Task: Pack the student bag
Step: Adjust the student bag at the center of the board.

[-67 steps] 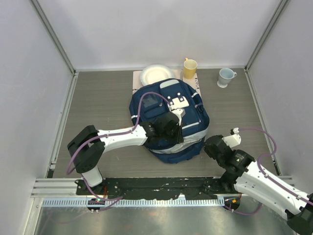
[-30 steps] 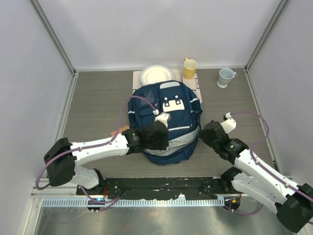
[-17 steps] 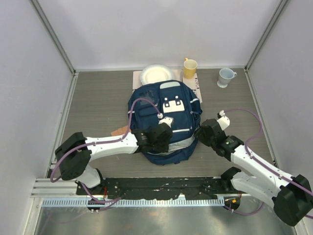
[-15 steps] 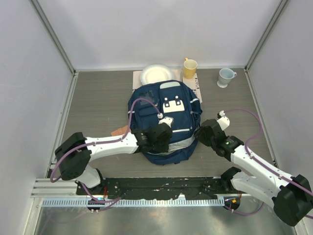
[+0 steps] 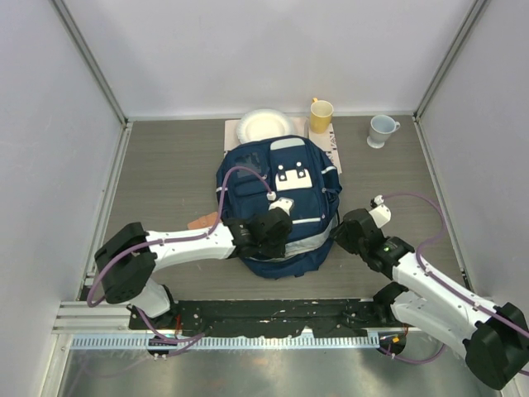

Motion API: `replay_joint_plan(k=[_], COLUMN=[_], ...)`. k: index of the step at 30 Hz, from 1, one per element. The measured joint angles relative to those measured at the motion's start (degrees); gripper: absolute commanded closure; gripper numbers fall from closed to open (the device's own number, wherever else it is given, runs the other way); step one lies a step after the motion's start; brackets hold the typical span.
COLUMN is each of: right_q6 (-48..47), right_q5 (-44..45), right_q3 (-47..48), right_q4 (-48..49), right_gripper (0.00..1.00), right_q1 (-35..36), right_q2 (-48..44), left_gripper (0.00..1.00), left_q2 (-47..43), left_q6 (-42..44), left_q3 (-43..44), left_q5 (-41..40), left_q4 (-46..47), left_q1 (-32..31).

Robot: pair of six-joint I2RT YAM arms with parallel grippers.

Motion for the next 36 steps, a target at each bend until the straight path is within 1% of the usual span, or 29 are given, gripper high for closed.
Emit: replay_joint_plan(k=[7, 10, 12, 14, 18, 21, 25, 30, 36], right_q6=[0.4, 0.4, 0.2, -0.2, -0.8, -1.4, -2.5, -3.2, -2.8], right_q5=[-0.3, -0.8, -1.1, -2.0, -3.2, -4.0, -5.3, -5.6, -5.5], right_q3=[-0.2, -0.2, -0.2, -0.2, -0.2, -0.2, -0.2, -0.2, -0.2], right_q4=[2.4, 3.4, 3.7, 4.1, 4.1, 3.3, 2.3, 1.3, -1.4], right_gripper=[0.62, 0.65, 0.76, 0.84, 0.94, 0.99, 0.99, 0.99, 0.99], right_q1=[-0.1, -0.2, -0.3, -0.3, -0.3, -0.3, -0.3, -0.5, -0.4], right_q2=[4.6, 5.9, 6.8, 7.6, 7.4, 4.6, 0.9, 0.3, -3.3], left_gripper=[1.00, 1.00, 1.00, 1.00, 1.00, 1.00, 1.00, 1.00, 1.00], left_q2=[-0.7, -0.9, -0.9, -0.9, -0.9, -0.8, -0.2, 2.8, 3.9], left_q6=[0.1, 0.2, 0.2, 0.2, 0.3, 0.4, 0.9, 2.1, 3.5], left_q3=[0.0, 0.0, 0.0, 0.0, 0.3, 1.3, 3.5, 6.2, 6.4], left_q5=[0.1, 0.2, 0.2, 0.3, 0.3, 0.3, 0.0, 0.1, -0.4], left_q4=[-0.1, -0.1, -0.1, -0.1, -0.3, -0.9, -2.5, -4.6, -5.6], left_q1=[0.0, 0.0, 0.0, 0.0, 0.0, 0.0, 0.0, 0.0, -0.3])
